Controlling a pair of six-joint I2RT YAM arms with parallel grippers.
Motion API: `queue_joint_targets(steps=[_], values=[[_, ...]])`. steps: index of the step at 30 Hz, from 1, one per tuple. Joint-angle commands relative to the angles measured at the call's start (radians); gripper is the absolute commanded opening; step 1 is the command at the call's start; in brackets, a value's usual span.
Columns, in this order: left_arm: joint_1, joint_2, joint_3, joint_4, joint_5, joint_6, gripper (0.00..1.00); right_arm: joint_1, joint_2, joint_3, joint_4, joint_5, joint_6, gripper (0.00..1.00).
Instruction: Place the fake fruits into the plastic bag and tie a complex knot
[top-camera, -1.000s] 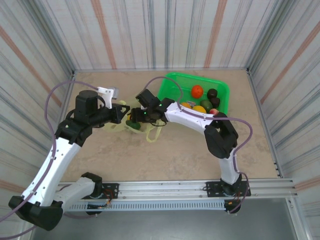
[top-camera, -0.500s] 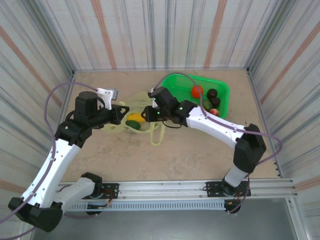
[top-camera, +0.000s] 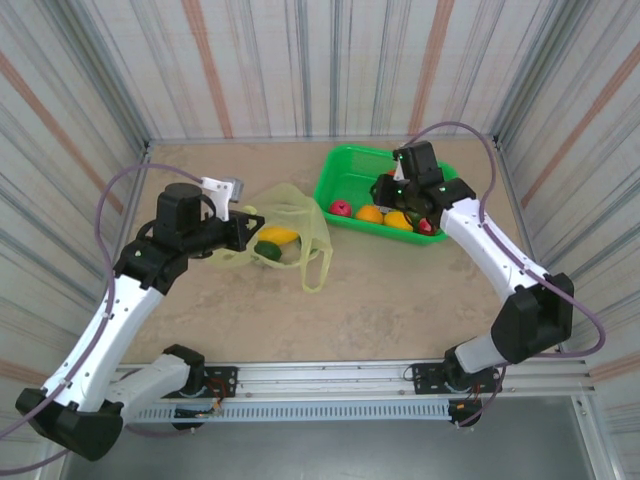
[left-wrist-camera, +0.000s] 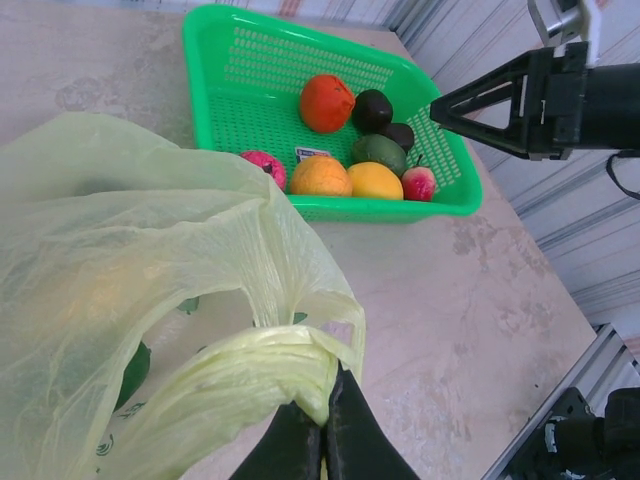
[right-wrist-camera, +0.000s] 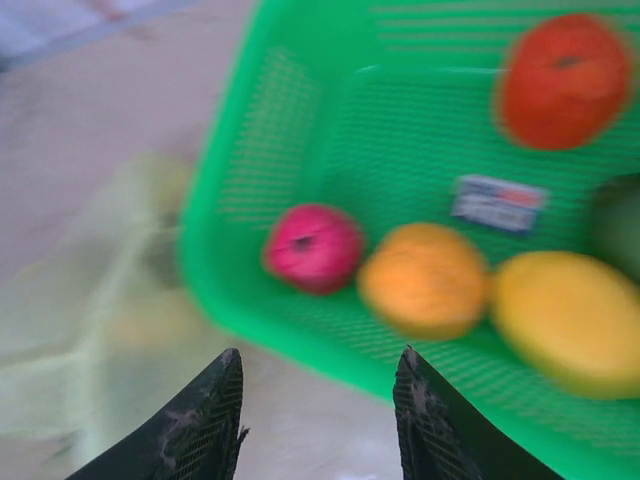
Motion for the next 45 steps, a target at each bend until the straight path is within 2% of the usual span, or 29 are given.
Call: queue_joint_targets(steps=[1, 4, 10, 19, 25, 38, 45], values=[[-0.004, 0.000, 0.019, 0.001, 0.006, 0.003, 0.00, -0.056, 0.067, 0.009, -0.123, 0.099, -0.109, 0.46], [-0.004, 0.005, 0.021, -0.005, 0.006, 0.012, 0.00, -0.112, 0.113, 0.029, -0.125, 0.105, -0.121, 0.49], [-0.004, 0.010, 0.023, -0.003, 0.010, 0.020, 0.00, -0.180, 0.247, 0.127, -0.145, 0.218, -0.178, 0.52], [-0.004, 0.012, 0.032, -0.015, 0.007, 0.040, 0.00, -0.268, 0.472, 0.290, -0.178, 0.254, -0.196, 0.62], [-0.003, 0.020, 0.029, -0.015, 0.006, 0.046, 0.00, -0.272, 0.563, 0.376, -0.205, 0.253, -0.192, 0.71], [-0.002, 0.031, 0.027, -0.005, 0.005, 0.046, 0.00, -0.255, 0.675, 0.463, -0.270, 0.300, -0.168, 0.76], [-0.002, 0.034, 0.024, 0.000, 0.008, 0.046, 0.00, -0.253, 0.706, 0.485, -0.277, 0.246, -0.161, 0.76]])
